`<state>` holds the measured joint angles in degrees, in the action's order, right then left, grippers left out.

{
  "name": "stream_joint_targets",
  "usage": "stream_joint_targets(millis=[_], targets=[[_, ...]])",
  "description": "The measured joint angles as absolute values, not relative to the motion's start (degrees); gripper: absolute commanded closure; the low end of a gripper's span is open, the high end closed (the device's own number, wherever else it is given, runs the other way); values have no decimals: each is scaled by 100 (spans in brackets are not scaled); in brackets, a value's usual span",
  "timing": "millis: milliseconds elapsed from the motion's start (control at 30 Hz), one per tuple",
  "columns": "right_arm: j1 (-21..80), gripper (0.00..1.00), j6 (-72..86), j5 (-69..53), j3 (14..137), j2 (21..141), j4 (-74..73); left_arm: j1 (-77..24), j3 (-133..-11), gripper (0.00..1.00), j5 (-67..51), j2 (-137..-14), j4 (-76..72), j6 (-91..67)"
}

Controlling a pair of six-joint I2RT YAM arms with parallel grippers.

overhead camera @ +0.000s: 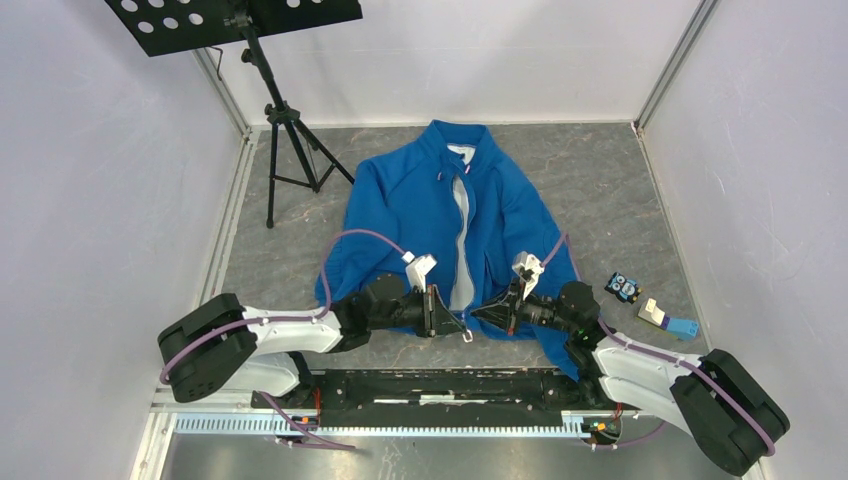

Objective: Zip up the jacket

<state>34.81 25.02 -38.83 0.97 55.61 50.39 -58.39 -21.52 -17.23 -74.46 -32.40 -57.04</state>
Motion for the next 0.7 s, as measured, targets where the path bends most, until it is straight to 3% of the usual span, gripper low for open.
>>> stream_joint_targets(millis=[100,400,567,700], targets=[[3481,100,2504,-3900,97,5561,5039,-5843,-2156,66,-1525,-7415,-2974,-5693],[3481,100,2502,-3933,97,5544,5033,-5843,-2156,42,-1354,-7415,-2858,-5680],[3481,100,2499,-4023,97,5487,5033,-5843,-2156,32,-1367,-7417,-3011,-5677],[3481,100,2499,-4121,97,5424,5043,-5819,-2141,35,-1487,-7415,-3280,-5673]])
